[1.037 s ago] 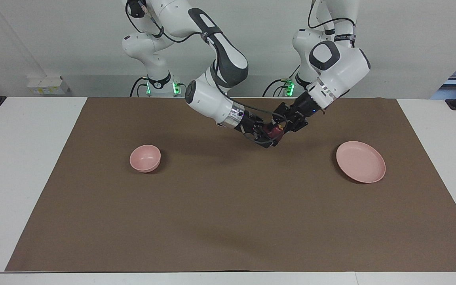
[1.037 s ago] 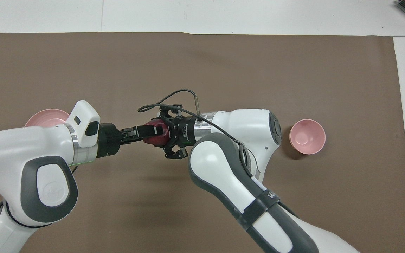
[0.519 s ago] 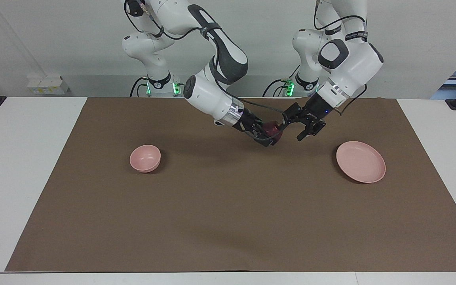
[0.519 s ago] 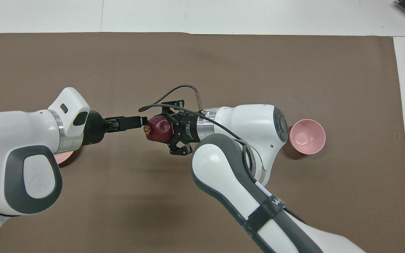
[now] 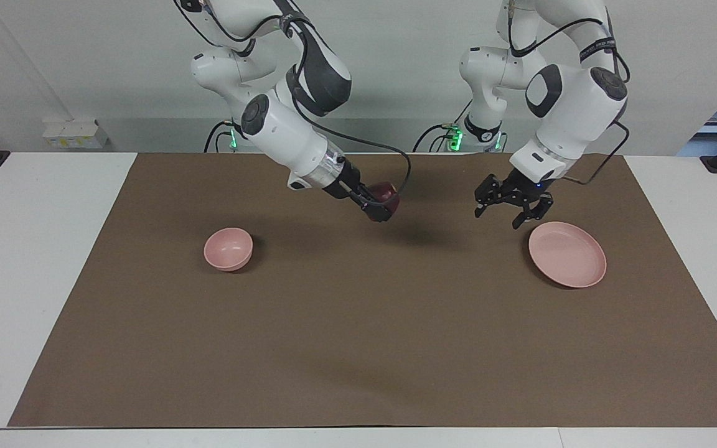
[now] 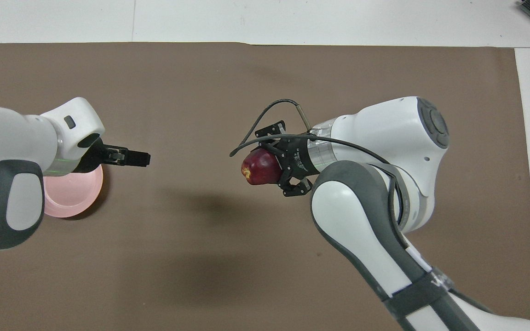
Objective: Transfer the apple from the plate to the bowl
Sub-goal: 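Carry the apple with the right gripper into the pink bowl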
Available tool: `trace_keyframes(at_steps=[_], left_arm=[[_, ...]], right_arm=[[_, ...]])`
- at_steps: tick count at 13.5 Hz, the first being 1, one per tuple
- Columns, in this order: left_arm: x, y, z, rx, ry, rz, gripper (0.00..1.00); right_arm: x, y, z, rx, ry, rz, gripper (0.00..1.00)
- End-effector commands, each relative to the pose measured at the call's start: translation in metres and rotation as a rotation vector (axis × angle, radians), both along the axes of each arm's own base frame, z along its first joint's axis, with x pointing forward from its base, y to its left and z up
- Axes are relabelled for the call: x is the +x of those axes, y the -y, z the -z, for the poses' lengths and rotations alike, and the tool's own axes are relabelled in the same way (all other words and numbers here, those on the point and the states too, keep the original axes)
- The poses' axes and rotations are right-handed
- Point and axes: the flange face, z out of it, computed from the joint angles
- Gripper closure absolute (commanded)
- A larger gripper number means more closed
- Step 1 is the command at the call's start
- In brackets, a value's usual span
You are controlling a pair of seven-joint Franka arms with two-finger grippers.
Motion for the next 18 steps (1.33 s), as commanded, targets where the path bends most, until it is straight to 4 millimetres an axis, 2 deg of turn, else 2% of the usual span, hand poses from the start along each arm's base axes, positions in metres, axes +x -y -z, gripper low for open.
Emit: trace_keyframes(at_steps=[1,3,5,6,9,10,12,13,15,18], left_arm=[[0.028,-0.006,-0.057,0.186,0.006,0.073,0.0],[0.026,-0.016,-0.097,0.257,0.015,0.079,0.0],[0.024,-0.054,-0.129,0.248,0.009,0.022,0.0],[0.019,-0.064,-0.141,0.249,-0.009,0.023,0.0],[-0.01,-0.099,-0.178,0.244,-0.019,0.031,0.0],[-0.023,-0.102,-0.187,0.24,-0.016,0.035,0.0],[-0.035,-0.105,-0.181,0.237,-0.05,0.03,0.0],[-0.035,-0.107,-0.18,0.237,-0.051,0.02,0.0],[-0.035,-0.122,-0.18,0.228,-0.06,-0.011,0.0],[-0.033,-0.13,-0.18,0.171,-0.082,-0.036,0.0]], right_arm=[[0.0,0.023,-0.007,-0.12,0.035,-0.095,1.0],[0.002,0.036,-0.005,-0.189,0.049,-0.148,1.0],[0.006,0.06,0.0,-0.277,0.078,-0.229,1.0],[0.008,0.072,0.003,-0.305,0.079,-0.269,1.0],[0.019,0.138,0.013,-0.434,0.105,-0.441,1.0],[0.022,0.157,0.015,-0.452,0.116,-0.496,1.0],[0.026,0.201,0.023,-0.473,0.137,-0.583,1.0],[0.023,0.212,0.026,-0.481,0.152,-0.625,1.0],[0.018,0.227,0.036,-0.523,0.192,-0.656,1.0],[0.01,0.242,0.074,-0.564,0.214,-0.68,1.0]])
